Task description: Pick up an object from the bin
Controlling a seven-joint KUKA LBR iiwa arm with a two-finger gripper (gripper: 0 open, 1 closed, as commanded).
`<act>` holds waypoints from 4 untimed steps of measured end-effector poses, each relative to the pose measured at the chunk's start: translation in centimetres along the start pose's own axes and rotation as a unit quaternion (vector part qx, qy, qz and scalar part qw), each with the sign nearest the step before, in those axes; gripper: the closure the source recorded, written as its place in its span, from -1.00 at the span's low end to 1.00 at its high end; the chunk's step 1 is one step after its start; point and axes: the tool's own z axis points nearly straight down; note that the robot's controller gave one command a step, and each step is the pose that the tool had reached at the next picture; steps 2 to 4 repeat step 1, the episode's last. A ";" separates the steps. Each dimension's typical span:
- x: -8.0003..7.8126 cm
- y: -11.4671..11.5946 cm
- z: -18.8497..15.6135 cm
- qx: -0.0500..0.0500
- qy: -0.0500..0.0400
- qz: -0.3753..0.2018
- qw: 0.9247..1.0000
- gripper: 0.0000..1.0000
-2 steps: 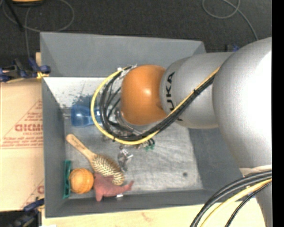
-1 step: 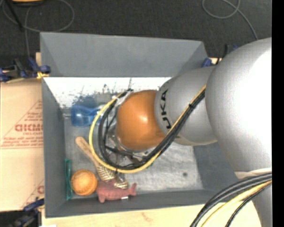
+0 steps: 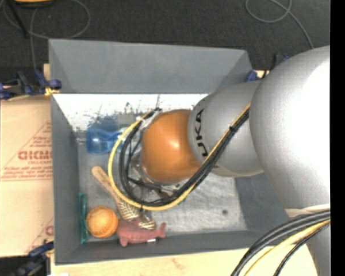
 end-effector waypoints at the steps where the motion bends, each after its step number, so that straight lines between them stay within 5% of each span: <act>1: -1.3 -2.3 -14.9 -0.011 0.021 -0.061 0.998 1.00; 4: -1.3 -2.3 -14.9 -0.011 0.021 -0.061 0.998 1.00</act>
Offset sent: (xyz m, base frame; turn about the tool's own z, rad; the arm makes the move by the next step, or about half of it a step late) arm 0.0000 0.0000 0.0000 0.0000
